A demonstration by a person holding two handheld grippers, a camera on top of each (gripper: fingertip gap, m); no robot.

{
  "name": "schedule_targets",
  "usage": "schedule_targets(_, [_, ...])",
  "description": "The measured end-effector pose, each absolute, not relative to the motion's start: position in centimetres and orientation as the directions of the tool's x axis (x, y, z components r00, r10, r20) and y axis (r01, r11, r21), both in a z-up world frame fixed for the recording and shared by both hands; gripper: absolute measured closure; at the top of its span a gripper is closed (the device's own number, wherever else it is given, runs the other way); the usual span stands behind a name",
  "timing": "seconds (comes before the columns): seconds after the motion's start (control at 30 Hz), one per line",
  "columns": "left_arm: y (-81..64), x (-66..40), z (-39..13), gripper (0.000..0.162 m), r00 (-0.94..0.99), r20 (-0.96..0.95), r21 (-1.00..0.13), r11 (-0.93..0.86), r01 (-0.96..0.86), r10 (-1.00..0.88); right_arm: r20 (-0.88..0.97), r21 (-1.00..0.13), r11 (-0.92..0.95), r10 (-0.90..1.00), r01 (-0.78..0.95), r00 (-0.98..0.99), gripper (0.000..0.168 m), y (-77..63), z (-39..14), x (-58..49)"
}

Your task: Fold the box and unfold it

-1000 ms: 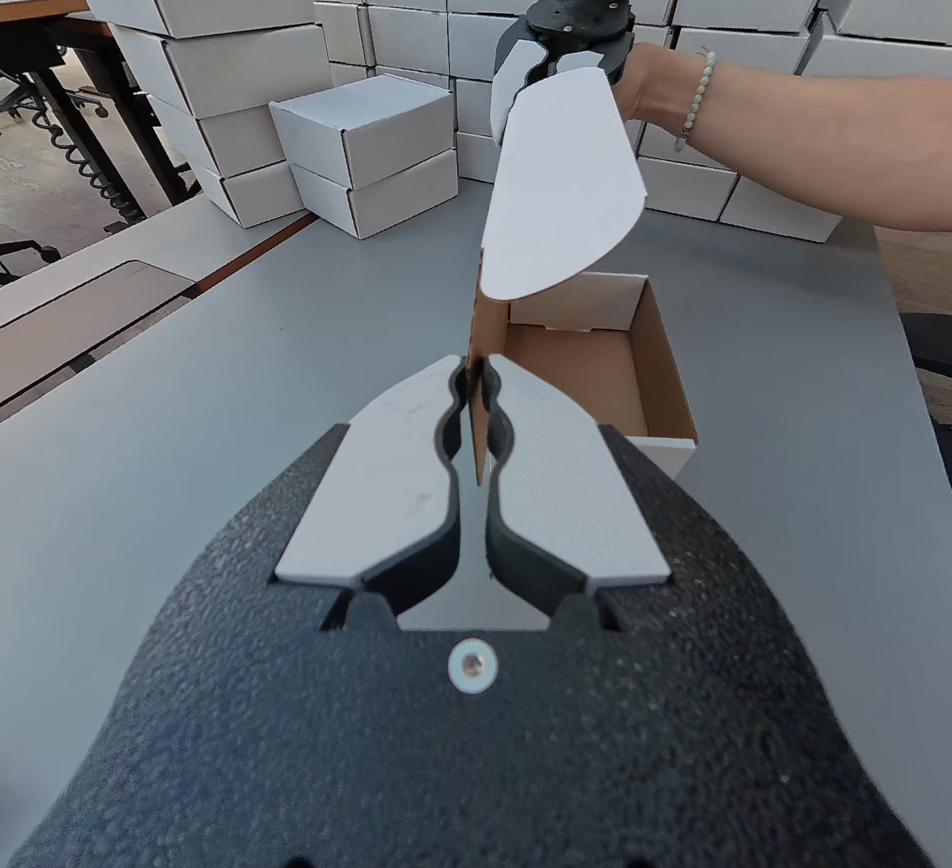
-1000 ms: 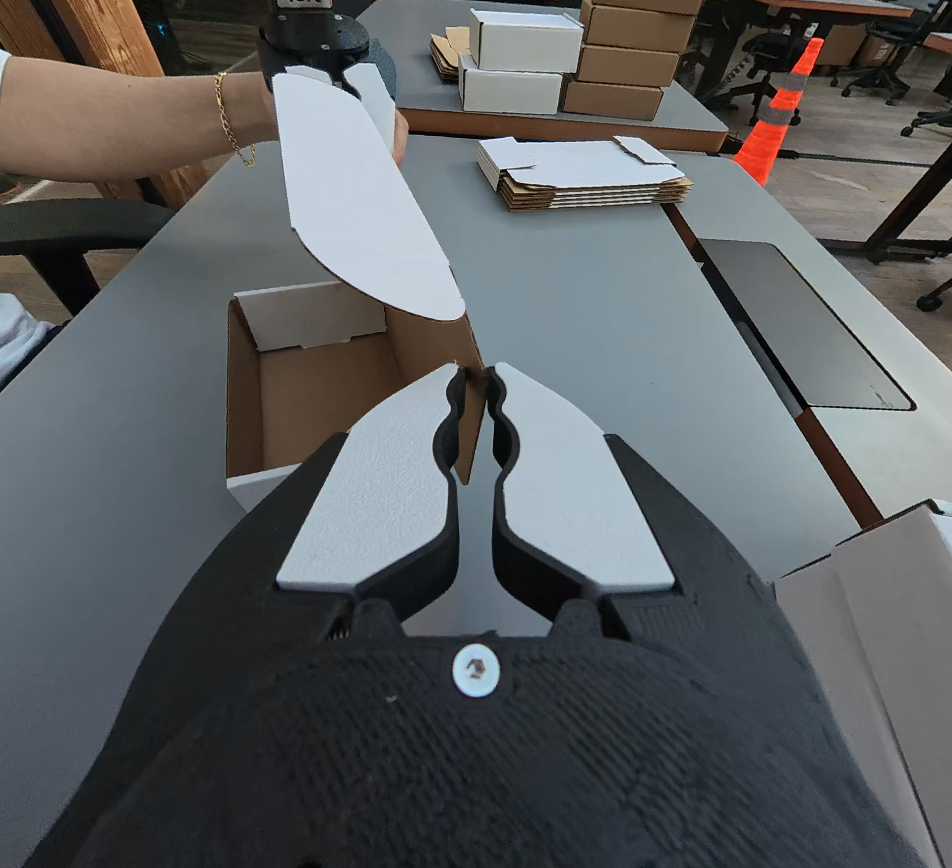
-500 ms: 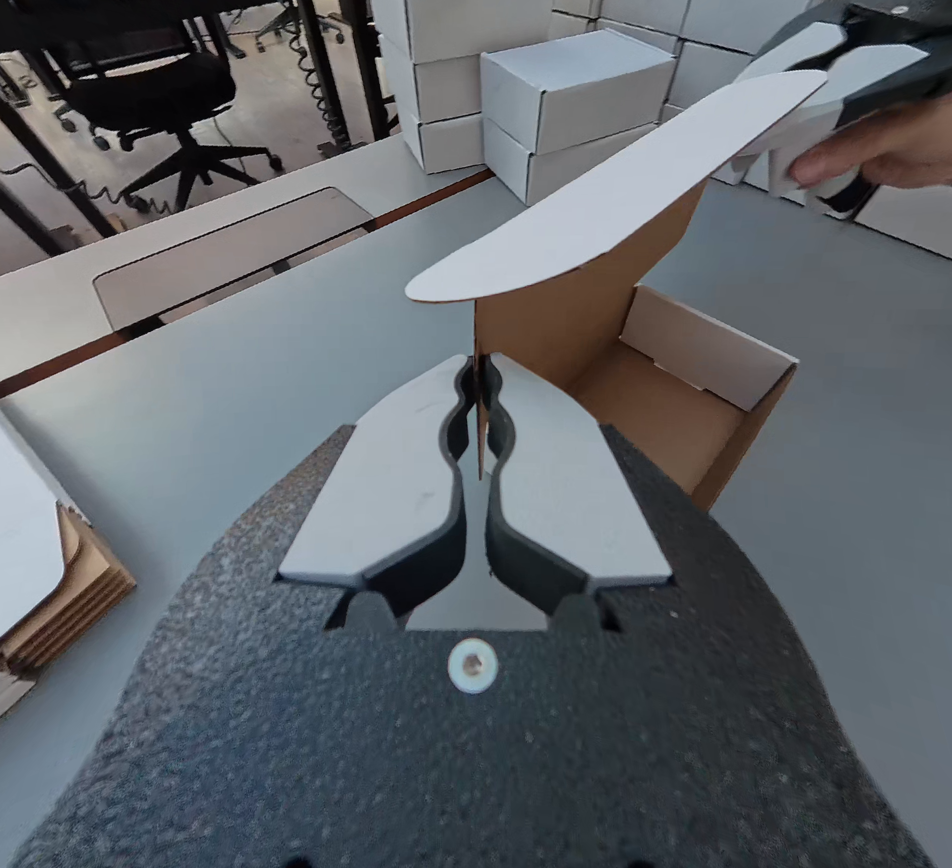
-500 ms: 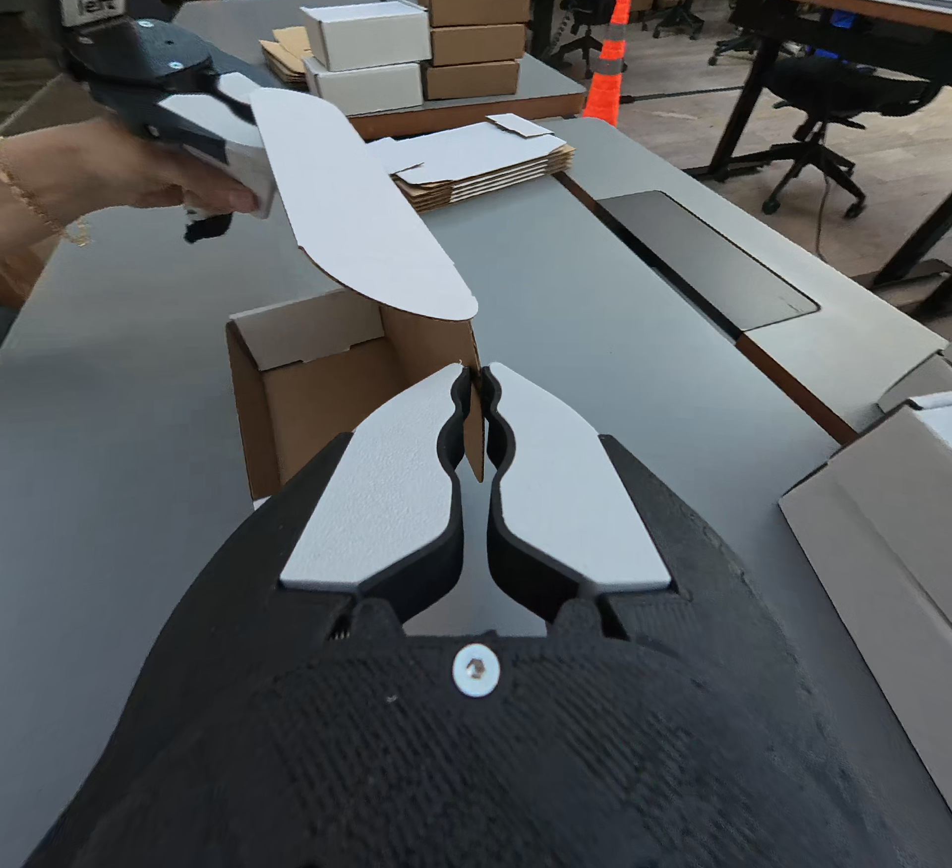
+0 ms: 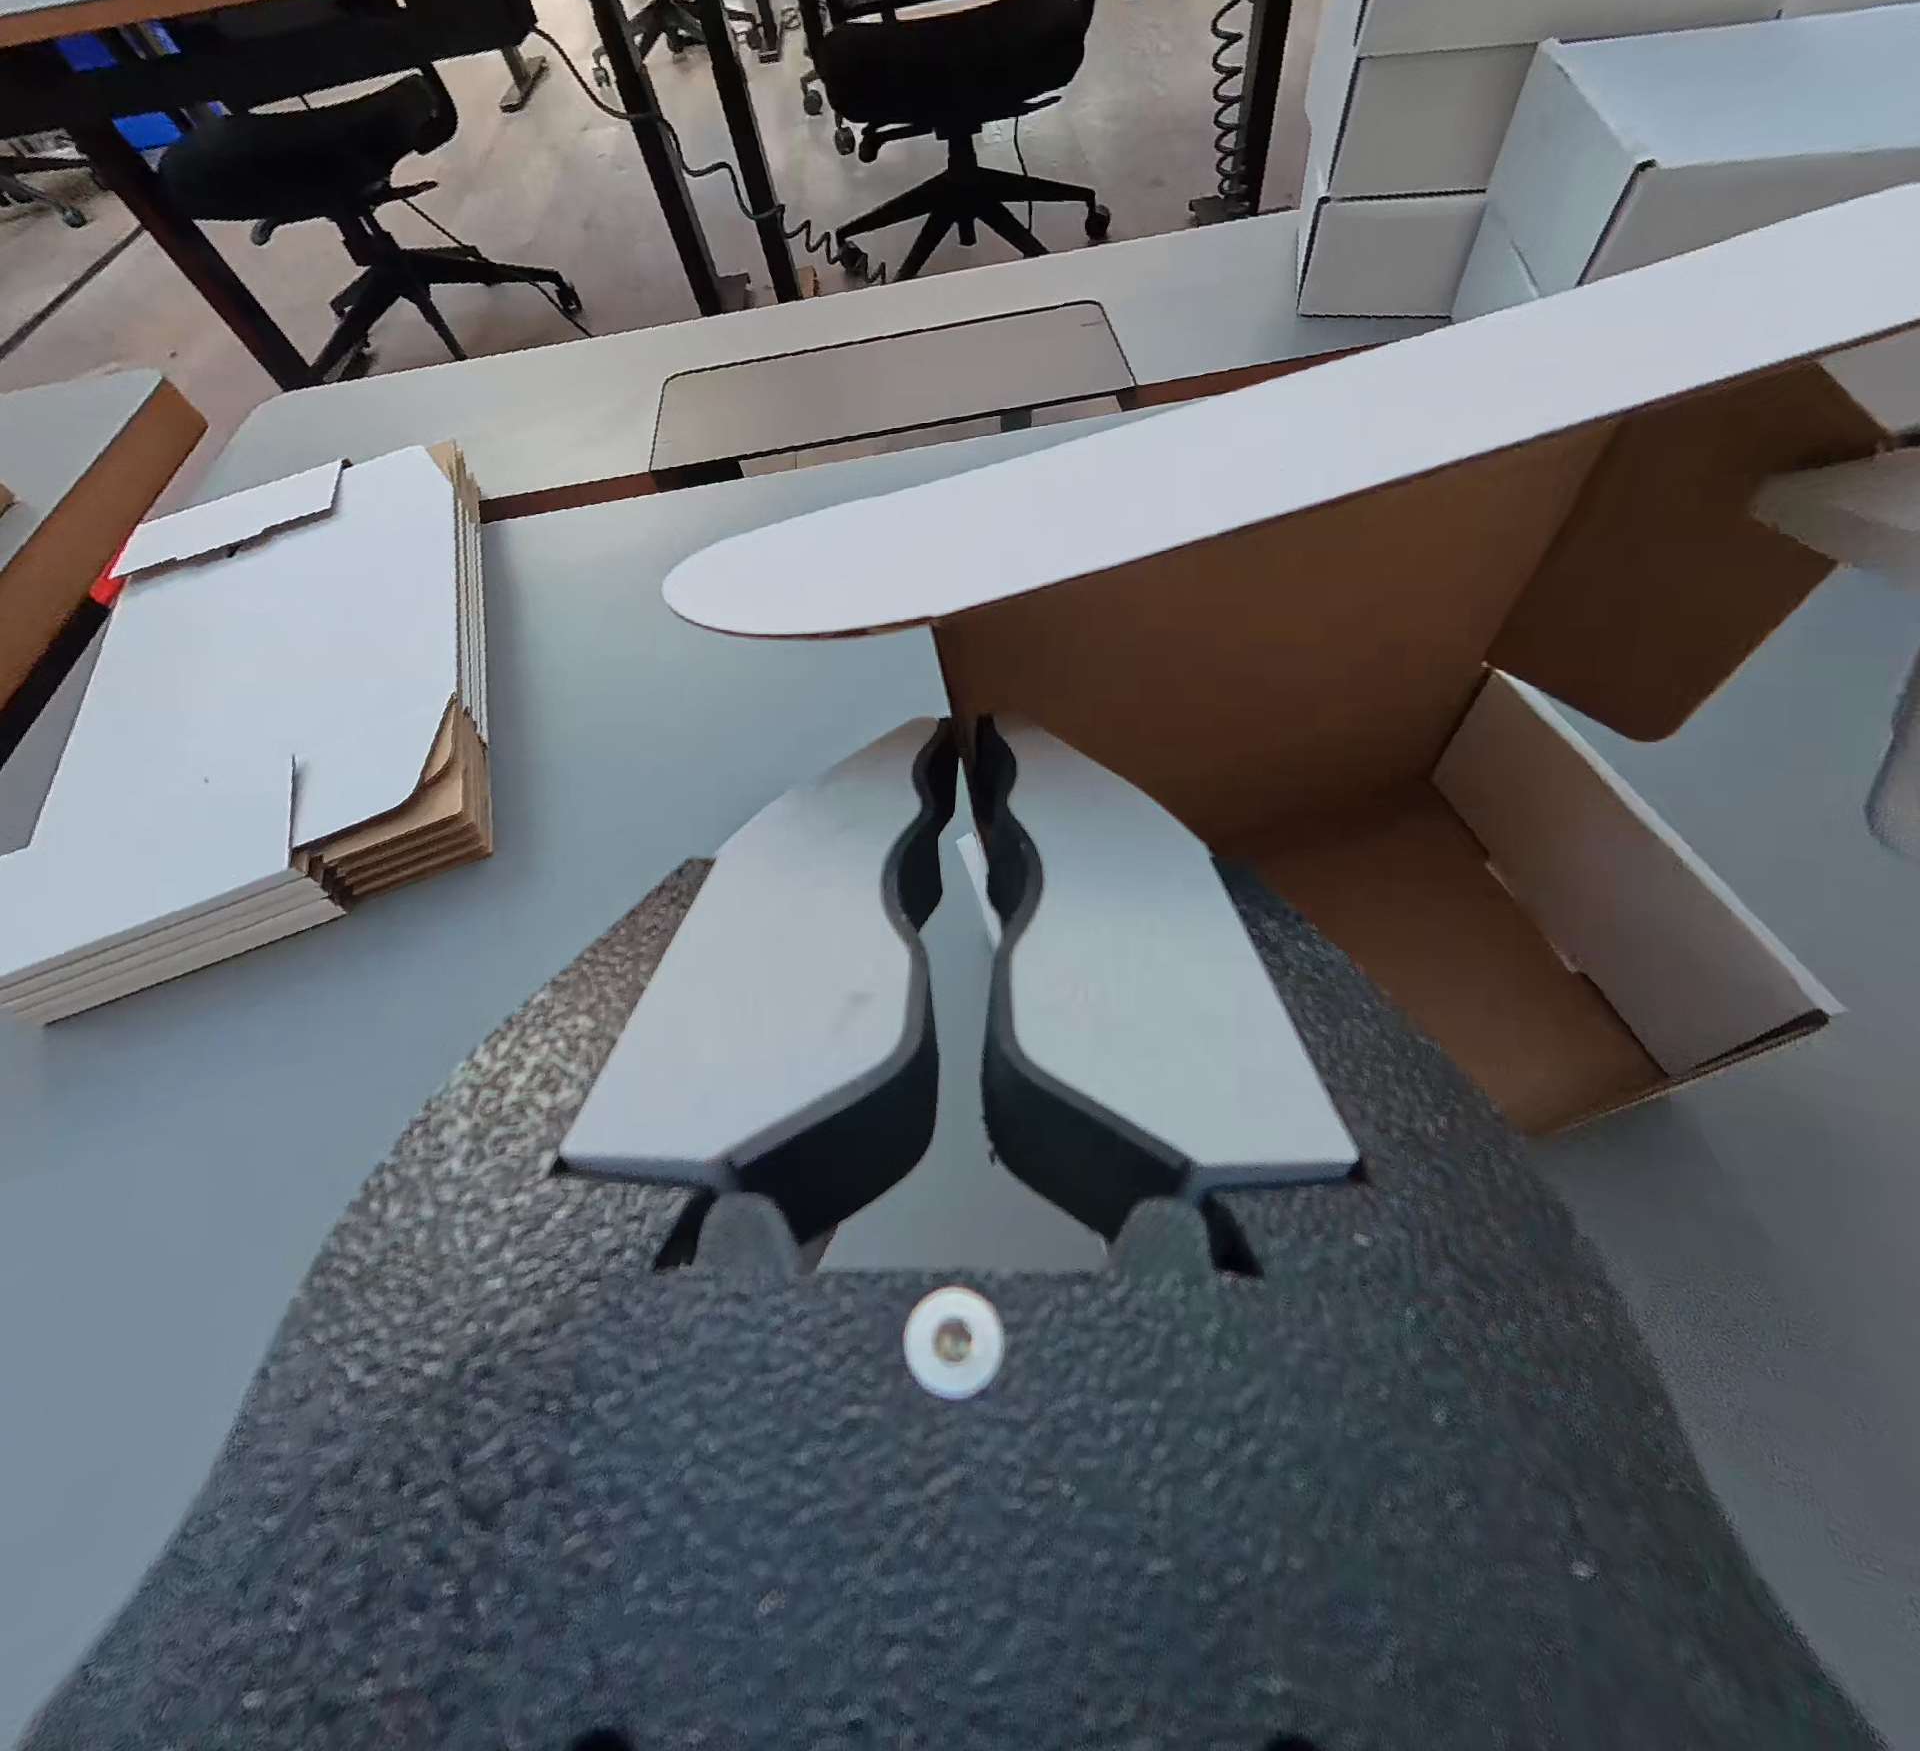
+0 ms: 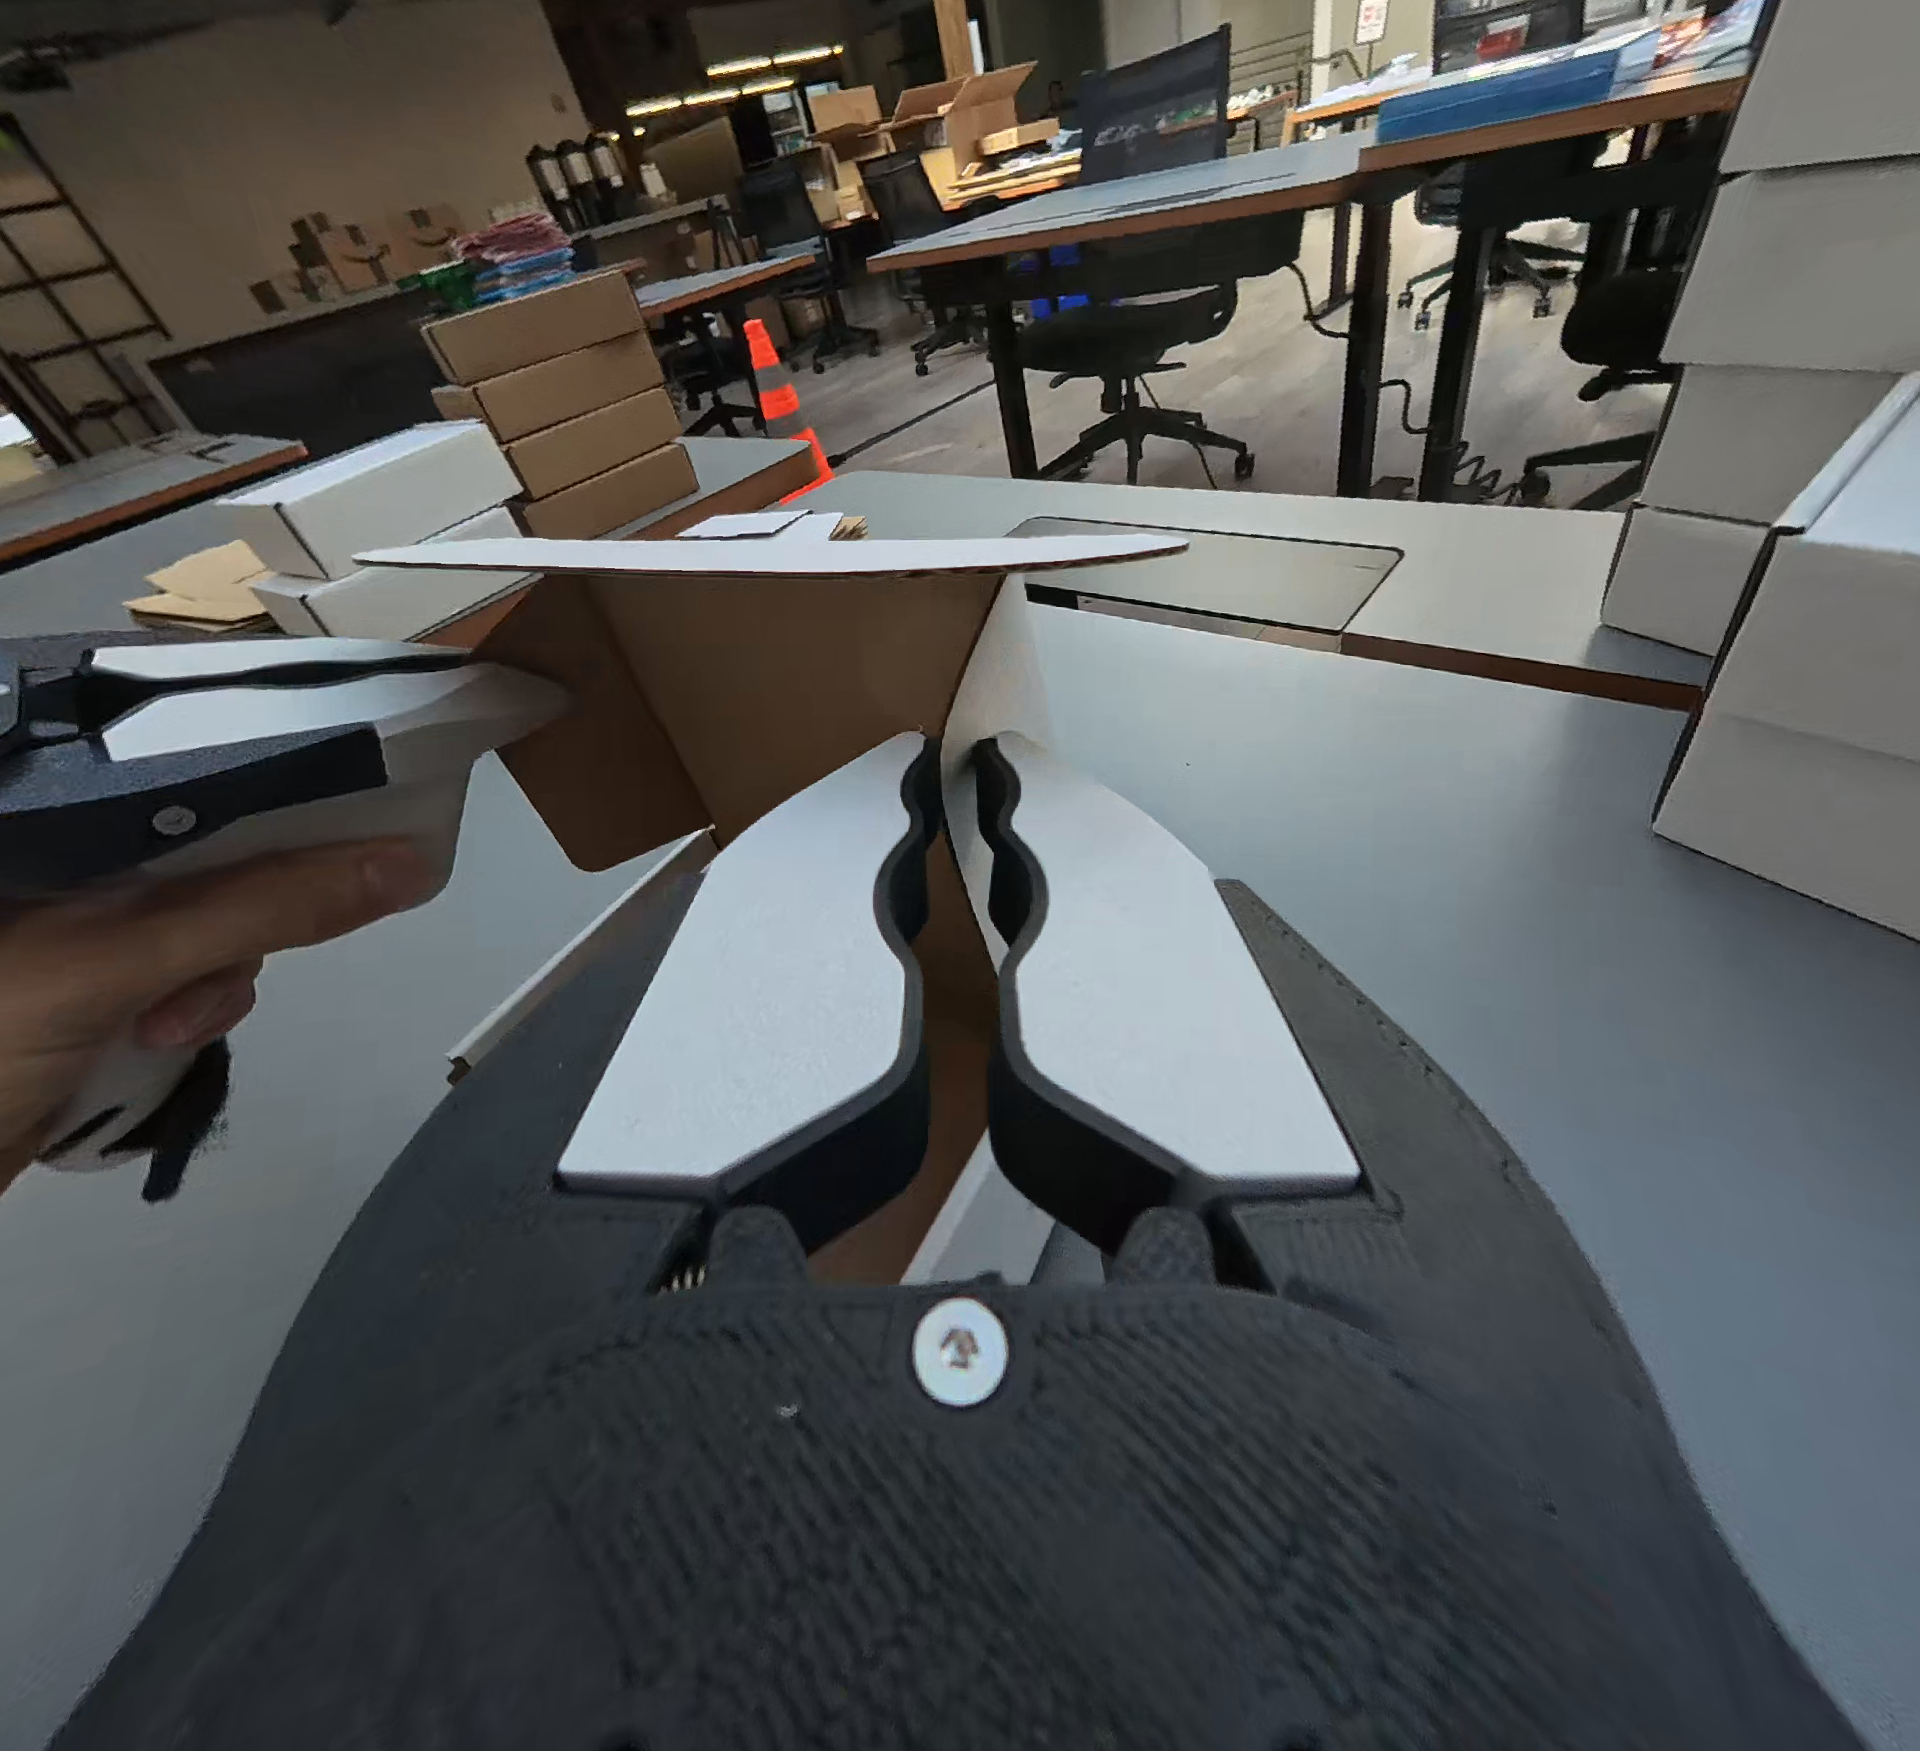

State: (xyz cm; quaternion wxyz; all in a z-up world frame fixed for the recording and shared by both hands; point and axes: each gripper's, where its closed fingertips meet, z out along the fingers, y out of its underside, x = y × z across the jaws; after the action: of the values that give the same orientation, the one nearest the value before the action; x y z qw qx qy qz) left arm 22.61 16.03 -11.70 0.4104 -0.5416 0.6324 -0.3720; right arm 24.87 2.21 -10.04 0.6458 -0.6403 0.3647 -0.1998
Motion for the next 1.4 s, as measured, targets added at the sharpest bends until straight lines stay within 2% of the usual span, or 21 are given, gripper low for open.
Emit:
schedule_targets(0.13, [16.3, 22.4, -11.7, 0.159, 0.054, -0.042, -0.94, 0.021, -0.339, -0.998, -0.278, -0.96, 0.204, -0.764, -0.19, 0.582, 0.16, 3.5, -10.3, 24.3])
schedule_targets(0.3, [16.1, 22.1, -12.1, 0.159, 0.099, 0.042, -0.958, -0.068, -0.278, -0.994, -0.242, -0.97, 0.19, -0.815, -0.153, 0.526, 0.16, 3.5, -10.9, 24.0])
schedule_targets(0.4, [16.1, 21.8, -12.4, 0.159, 0.09, 0.155, -0.952, -0.173, -0.252, -0.984, -0.182, -0.983, 0.137, -0.834, -0.124, 0.521, 0.161, 3.3, -11.3, 23.4])
schedule_targets(0.63, [15.6, 20.3, -13.4, 0.159, 0.083, 0.141, -0.96, -0.157, -0.232, -0.987, -0.174, -0.984, 0.126, -0.835, -0.127, 0.522, 0.161, 2.9, -12.4, 22.1])
schedule_targets(1.1, [14.8, 17.7, -17.4, 0.159, 0.042, 0.106, -0.931, -0.114, -0.347, -0.993, 0.073, -0.949, -0.215, -0.861, -0.231, 0.503, 0.164, 2.0, -16.7, 20.1])
schedule_targets(1.4, [14.5, 17.5, -18.2, 0.158, -0.004, 0.093, -0.906, -0.083, -0.415, -0.996, 0.119, -0.916, -0.288, -0.86, -0.279, 0.496, 0.166, 1.5, -18.0, 20.2])
